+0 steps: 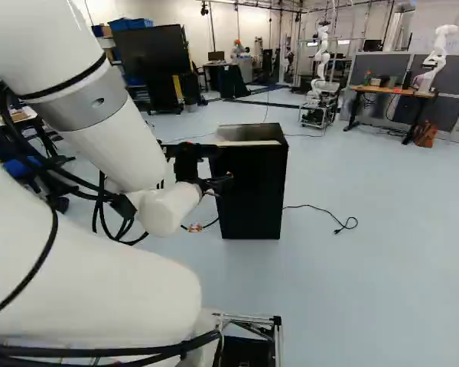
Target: Grab a drink from the fridge
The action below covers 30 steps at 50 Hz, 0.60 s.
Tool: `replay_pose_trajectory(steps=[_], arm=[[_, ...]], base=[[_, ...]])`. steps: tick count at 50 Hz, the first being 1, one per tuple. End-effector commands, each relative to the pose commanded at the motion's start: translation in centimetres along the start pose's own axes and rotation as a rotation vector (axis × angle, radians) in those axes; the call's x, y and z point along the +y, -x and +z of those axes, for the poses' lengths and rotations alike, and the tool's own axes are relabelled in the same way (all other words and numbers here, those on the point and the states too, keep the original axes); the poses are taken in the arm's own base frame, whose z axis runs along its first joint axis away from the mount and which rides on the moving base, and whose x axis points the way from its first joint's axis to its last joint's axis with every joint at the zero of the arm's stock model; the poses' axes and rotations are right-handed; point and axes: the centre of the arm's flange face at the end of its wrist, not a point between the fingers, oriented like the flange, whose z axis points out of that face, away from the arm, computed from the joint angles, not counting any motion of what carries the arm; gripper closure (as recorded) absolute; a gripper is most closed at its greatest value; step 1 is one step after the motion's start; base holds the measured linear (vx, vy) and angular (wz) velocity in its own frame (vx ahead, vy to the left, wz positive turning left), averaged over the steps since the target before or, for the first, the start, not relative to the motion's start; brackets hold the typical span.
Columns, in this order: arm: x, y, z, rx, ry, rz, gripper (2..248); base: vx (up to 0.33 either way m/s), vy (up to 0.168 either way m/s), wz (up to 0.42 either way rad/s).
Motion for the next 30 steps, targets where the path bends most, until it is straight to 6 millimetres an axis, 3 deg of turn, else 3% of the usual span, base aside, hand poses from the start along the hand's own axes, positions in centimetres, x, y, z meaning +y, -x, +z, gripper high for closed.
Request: replay_pose_trajectory(steps=[30], arm=[[0.0, 0.0, 0.0, 0.0, 0.0, 0.0, 3]], base=[[0.11, 0.056, -0.027]])
